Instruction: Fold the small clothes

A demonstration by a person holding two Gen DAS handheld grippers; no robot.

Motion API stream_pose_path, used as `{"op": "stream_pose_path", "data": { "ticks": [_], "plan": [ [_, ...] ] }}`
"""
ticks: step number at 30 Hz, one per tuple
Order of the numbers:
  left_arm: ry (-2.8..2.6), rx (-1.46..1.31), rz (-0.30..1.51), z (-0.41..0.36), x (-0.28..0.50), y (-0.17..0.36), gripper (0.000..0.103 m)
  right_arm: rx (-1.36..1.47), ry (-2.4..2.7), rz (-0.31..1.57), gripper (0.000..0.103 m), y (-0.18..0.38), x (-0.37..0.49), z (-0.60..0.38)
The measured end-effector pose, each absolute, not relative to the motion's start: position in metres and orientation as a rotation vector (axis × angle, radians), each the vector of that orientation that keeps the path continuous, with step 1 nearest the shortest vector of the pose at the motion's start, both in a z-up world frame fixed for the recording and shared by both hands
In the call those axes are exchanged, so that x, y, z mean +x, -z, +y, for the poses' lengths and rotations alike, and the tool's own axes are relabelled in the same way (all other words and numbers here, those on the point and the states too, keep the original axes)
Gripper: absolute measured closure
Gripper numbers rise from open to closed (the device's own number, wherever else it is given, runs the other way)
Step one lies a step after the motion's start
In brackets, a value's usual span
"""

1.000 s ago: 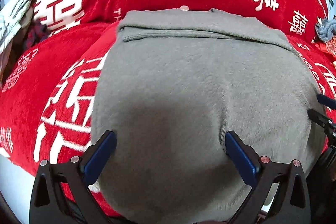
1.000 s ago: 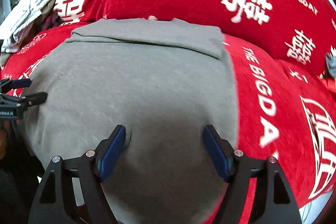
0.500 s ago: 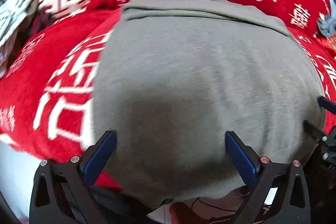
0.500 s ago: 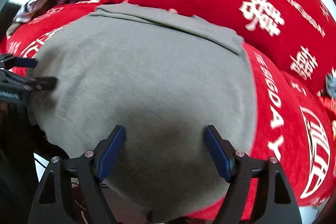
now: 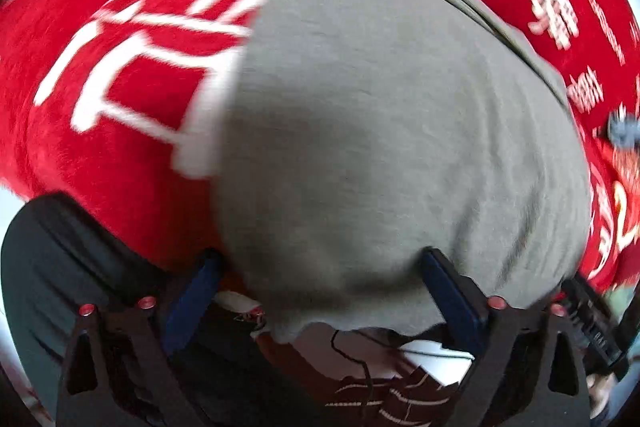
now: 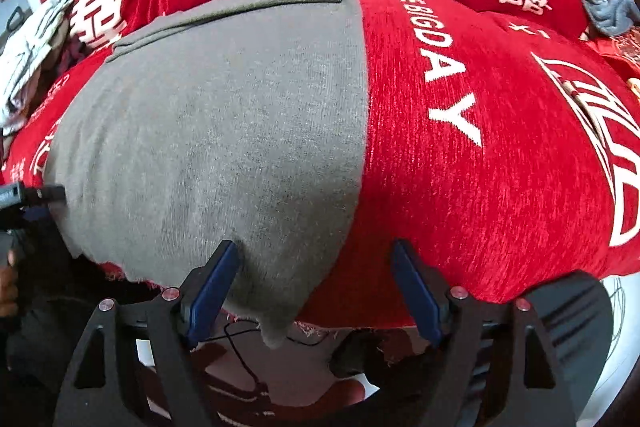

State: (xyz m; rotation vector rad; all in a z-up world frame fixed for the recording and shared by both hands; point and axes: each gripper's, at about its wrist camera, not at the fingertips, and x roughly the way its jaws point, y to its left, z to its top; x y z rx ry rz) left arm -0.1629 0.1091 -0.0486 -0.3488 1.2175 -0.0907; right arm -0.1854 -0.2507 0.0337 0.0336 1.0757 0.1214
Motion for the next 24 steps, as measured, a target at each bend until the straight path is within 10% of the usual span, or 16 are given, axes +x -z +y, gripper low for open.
{"op": "stream_pose_path", "data": {
  "ticks": [1,3,5,24],
  "plan": [
    [0.094,-0.333,1.204,0.102,-0.164,0.044,0.018,0.029,-0.137,1.076,0.027,-0.033,-0.185,-0.247],
    [0.103,-0.31,1.182,0.094,-0.168,0.035,0.039,-0.014,-0.155,1.06,0.072,-0.035,-0.187,-0.238],
    [0.133,-0.296,1.161,0.089,-0.173,0.023,0.087,-0.027,-0.192,1.057,0.089,-0.038,-0.189,-0.233],
    [0.144,-0.388,0.992,0.118,-0.036,-0.032,0.087,0.335,-0.238,0.823,0.097,-0.102,-0.063,-0.269]
  ]
}}
